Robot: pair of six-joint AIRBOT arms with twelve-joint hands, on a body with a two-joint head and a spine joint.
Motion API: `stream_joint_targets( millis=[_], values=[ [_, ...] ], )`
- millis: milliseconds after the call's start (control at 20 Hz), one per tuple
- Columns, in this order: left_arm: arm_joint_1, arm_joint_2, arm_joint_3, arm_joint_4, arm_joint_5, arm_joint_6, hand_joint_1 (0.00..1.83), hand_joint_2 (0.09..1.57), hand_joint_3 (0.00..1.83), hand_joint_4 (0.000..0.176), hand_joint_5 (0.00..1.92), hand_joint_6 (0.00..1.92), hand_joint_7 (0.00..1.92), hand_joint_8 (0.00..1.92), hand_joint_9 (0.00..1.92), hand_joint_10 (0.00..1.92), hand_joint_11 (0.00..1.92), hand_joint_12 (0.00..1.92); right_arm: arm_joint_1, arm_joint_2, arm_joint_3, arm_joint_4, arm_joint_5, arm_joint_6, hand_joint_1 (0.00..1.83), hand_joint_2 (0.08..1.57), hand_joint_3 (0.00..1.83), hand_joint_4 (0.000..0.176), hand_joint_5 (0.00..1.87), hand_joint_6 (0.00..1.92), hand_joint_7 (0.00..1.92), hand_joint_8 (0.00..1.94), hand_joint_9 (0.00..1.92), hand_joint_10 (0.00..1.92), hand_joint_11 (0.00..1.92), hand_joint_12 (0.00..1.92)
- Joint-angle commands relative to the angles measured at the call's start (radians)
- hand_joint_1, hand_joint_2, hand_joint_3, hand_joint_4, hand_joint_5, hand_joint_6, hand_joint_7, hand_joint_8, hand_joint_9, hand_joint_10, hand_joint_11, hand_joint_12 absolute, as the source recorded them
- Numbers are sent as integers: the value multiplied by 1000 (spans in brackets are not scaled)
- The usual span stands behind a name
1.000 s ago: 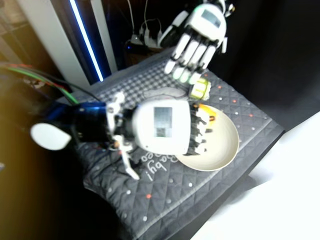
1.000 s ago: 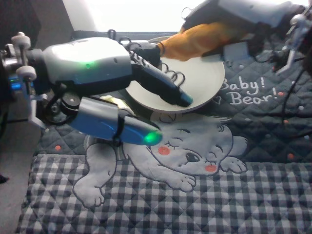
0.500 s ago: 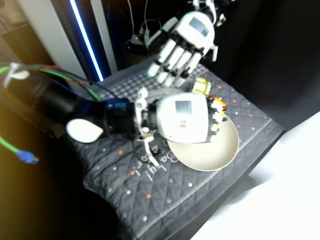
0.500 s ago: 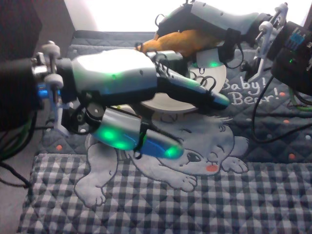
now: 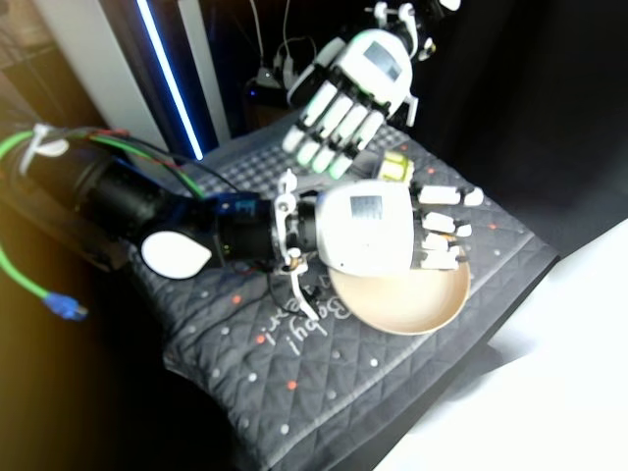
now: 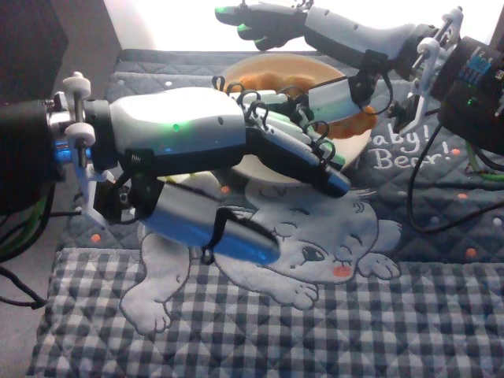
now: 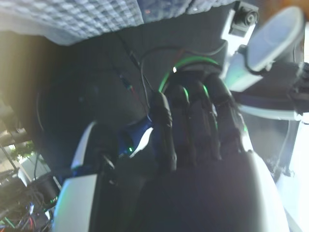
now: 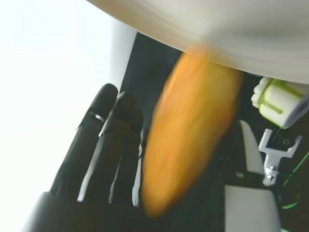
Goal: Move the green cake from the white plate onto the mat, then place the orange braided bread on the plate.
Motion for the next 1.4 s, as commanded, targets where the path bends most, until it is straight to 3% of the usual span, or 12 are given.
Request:
stream_joint_targets(
  millis=[0,150,200,250,350,450,550,650,800,950,1100,1350],
  values=[
    [-3,7,-1,-67,-89,-6,715,1135,0,0,482,11,326,0,313,0,0,749,16,14,-3,34,112,9,910,867,0,113,220,0,523,0,674,0,422,809],
    [0,14,-2,-77,-90,-6,571,1149,6,0,572,13,419,7,393,16,0,920,16,19,-14,24,114,9,881,860,0,117,203,1,527,2,659,0,378,802],
    [1,17,-2,-79,-90,-6,888,1145,1,0,616,17,366,7,308,11,0,579,16,23,-18,17,114,9,861,864,0,120,191,0,504,0,627,0,325,827],
    [1,20,-2,-81,-90,-6,597,1191,12,0,620,10,386,9,327,18,0,687,16,29,-24,1,114,10,871,858,1,121,186,0,492,0,612,0,267,884],
    [0,29,-2,-90,-88,-6,625,1219,8,0,649,19,391,1,342,8,0,752,16,55,-55,-32,116,10,896,859,0,85,192,1,502,1,609,0,244,952],
    [0,41,-5,-107,-90,2,676,1211,0,0,625,23,426,21,362,14,0,678,15,82,-88,-37,138,10,898,842,0,143,204,0,809,12,973,1191,994,1636],
    [-1,60,-15,-127,-90,21,345,1280,12,0,506,4,530,16,489,34,0,1026,15,114,-125,-39,173,9,883,855,0,139,152,8,529,0,728,444,680,1146],
    [-17,77,-20,-131,-79,41,615,1137,0,0,539,18,497,15,488,21,0,1034,15,144,-158,-39,199,-8,846,846,0,147,153,1,457,1,671,53,459,932],
    [-27,95,-22,-146,-68,61,502,1266,22,0,614,4,555,10,532,21,0,1379,15,171,-188,-39,236,-21,886,831,0,127,183,7,494,4,659,3,370,935],
    [-27,119,-30,-196,-75,100,627,1230,0,0,729,26,761,25,604,36,0,1105,15,220,-227,-38,288,-22,890,848,1,113,204,0,473,0,572,0,174,940],
    [-25,146,-39,-251,-73,170,192,1355,8,0,711,4,700,2,620,9,20,1159,15,285,-300,8,314,-95,940,880,13,94,152,0,399,0,504,0,146,933],
    [-2,191,-45,-348,-79,229,373,1355,20,0,705,2,661,0,556,2,86,1025,13,312,-336,14,364,-96,841,898,8,66,130,0,338,0,438,0,123,913]
  ],
)
